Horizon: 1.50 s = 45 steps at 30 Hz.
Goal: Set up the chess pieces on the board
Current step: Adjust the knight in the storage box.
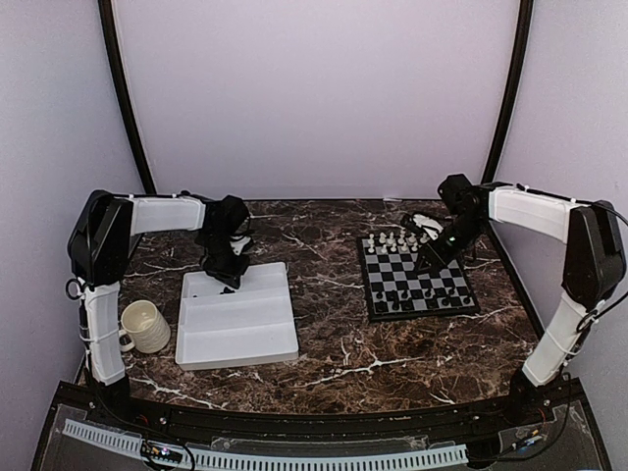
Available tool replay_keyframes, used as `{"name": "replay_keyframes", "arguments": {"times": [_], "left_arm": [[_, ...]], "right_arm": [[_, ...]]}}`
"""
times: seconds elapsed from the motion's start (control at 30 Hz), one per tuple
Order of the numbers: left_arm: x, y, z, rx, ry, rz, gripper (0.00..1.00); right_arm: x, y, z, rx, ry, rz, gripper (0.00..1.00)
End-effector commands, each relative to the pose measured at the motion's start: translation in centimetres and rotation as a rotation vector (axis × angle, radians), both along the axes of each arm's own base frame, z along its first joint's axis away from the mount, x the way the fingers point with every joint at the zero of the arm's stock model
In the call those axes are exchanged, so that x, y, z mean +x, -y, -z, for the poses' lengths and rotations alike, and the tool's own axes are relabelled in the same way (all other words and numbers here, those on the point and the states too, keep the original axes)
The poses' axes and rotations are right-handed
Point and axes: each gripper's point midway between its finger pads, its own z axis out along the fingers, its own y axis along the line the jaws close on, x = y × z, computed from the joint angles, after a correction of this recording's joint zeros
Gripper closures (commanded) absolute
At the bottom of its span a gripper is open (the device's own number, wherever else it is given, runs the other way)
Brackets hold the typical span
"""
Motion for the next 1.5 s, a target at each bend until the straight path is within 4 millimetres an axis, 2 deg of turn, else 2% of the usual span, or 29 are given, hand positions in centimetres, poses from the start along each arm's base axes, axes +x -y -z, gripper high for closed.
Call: {"name": "replay_keyframes", "arguments": {"times": [0.0,0.17,0.3,0.37,0.43,0.47,0.57,0.63,0.77,1.0,1.17,1.47], "left_arm": [[-0.3,-0.3,-1.9,-0.058,-0.017,-0.074,1.00],[1.0,0.1,-5.1,-0.136,0.077,-0.091,1.00],[1.1,-0.7,-6.1,-0.122,0.108,-0.104,1.00],[0.9,-1.7,-6.2,-0.079,0.117,-0.133,0.95],[0.3,-2.8,-6.0,-0.040,0.113,-0.170,0.83],[0.2,-3.0,-6.2,-0.035,0.117,-0.189,0.80],[-0.5,-3.3,-5.4,-0.029,0.095,-0.222,0.72],[-0.8,-3.5,-4.7,-0.024,0.071,-0.257,0.71],[-0.9,-3.5,-3.2,-0.022,0.028,-0.306,0.71],[-0.5,-4.5,-1.9,-0.046,-0.020,-0.412,0.71],[-0.4,-4.2,-0.7,-0.058,-0.049,-0.435,0.71],[-0.1,-3.4,0.2,-0.090,-0.075,-0.439,0.74]], "right_arm": [[0.7,-0.4,-0.9,0.013,0.012,-0.012,0.67],[0.8,-0.8,-1.0,0.007,0.013,-0.021,0.67],[0.6,-1.0,-0.9,-0.001,0.012,-0.032,0.67],[0.5,-1.1,-0.8,-0.006,0.012,-0.037,0.67],[0.3,-1.3,-0.7,-0.007,0.013,-0.043,0.67],[0.3,-1.2,-0.6,-0.009,0.012,-0.044,0.67],[0.2,-1.4,-0.5,-0.005,0.010,-0.049,0.67],[0.2,-1.6,-0.5,-0.002,0.006,-0.054,0.67],[0.0,-1.8,-0.3,0.002,0.003,-0.062,0.67],[-0.3,-1.6,-0.3,-0.002,0.008,-0.061,0.67],[-0.2,-1.7,0.0,-0.003,0.004,-0.060,0.67],[-0.1,-1.8,0.2,-0.002,-0.005,-0.062,0.67]]}}
